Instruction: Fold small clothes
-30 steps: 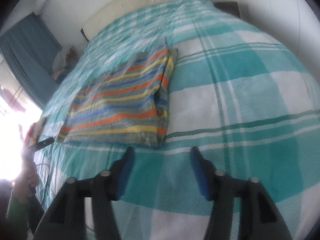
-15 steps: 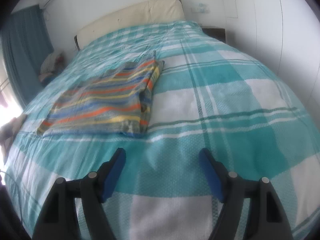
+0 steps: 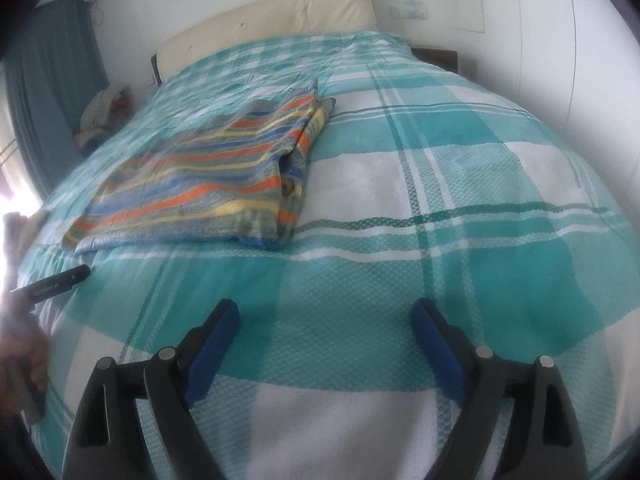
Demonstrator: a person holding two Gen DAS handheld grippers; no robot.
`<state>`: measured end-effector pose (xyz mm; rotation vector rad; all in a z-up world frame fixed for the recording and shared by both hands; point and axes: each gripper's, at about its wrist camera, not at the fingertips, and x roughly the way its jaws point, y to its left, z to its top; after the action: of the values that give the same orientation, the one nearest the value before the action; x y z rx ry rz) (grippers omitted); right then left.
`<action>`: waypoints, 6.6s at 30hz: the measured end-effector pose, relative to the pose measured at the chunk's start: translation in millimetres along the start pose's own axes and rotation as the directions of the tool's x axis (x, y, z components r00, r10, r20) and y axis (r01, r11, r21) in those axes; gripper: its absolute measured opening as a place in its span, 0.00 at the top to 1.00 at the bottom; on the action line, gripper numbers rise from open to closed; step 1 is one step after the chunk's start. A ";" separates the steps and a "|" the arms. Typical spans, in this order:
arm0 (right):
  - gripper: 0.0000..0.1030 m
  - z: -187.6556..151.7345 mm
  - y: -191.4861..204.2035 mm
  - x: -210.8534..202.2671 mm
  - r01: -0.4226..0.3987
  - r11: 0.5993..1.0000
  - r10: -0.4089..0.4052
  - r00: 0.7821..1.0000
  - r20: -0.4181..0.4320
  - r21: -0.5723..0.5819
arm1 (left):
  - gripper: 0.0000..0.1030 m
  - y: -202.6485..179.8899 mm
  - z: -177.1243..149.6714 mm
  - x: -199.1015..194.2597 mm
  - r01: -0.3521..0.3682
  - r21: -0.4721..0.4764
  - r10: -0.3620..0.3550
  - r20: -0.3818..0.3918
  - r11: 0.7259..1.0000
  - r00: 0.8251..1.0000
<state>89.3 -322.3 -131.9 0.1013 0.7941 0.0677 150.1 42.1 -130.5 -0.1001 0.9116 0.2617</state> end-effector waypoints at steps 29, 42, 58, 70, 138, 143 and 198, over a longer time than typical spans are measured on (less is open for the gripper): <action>0.08 -0.1 8.3 2.1 0.011 0.999 -0.012 1.000 -0.017 -0.032 | 0.00 2.3 0.1 3.9 0.050 -0.015 -0.050 0.002 0.999 0.999; 0.06 -0.4 6.8 1.6 -0.006 1.000 0.005 1.000 -0.019 -0.027 | 0.00 3.9 1.5 4.2 0.061 -0.023 -0.061 -0.015 0.998 0.998; 0.02 0.2 11.2 4.8 0.002 0.999 -0.004 0.999 -0.036 -0.049 | 0.00 3.0 -2.1 2.7 0.073 0.025 -0.073 -0.016 0.997 0.997; 0.02 52.8 -5.5 -8.6 -0.112 0.993 0.112 0.994 0.005 -0.031 | 0.02 -89.1 -15.7 -75.9 0.211 0.452 -0.303 0.141 0.867 0.942; 0.53 206.7 287.7 195.4 -0.558 0.828 0.528 0.807 -0.264 -0.051 | 0.28 90.8 63.2 0.8 0.463 -0.073 -0.466 -0.029 0.883 0.884; 0.53 182.5 246.4 141.3 -0.531 0.822 0.477 0.839 -0.263 -0.205 | 0.36 83.5 65.3 12.3 0.363 -0.043 -0.365 -0.023 0.931 0.931; 0.76 206.1 249.6 106.2 -0.458 0.877 0.457 0.888 -0.041 -0.144 | 0.48 60.7 184.5 4.9 0.439 0.079 -0.442 0.030 0.895 0.897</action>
<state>305.2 -77.4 -34.5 0.1449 0.7549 0.5790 278.4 137.7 -20.2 -0.2314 0.8257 -0.1915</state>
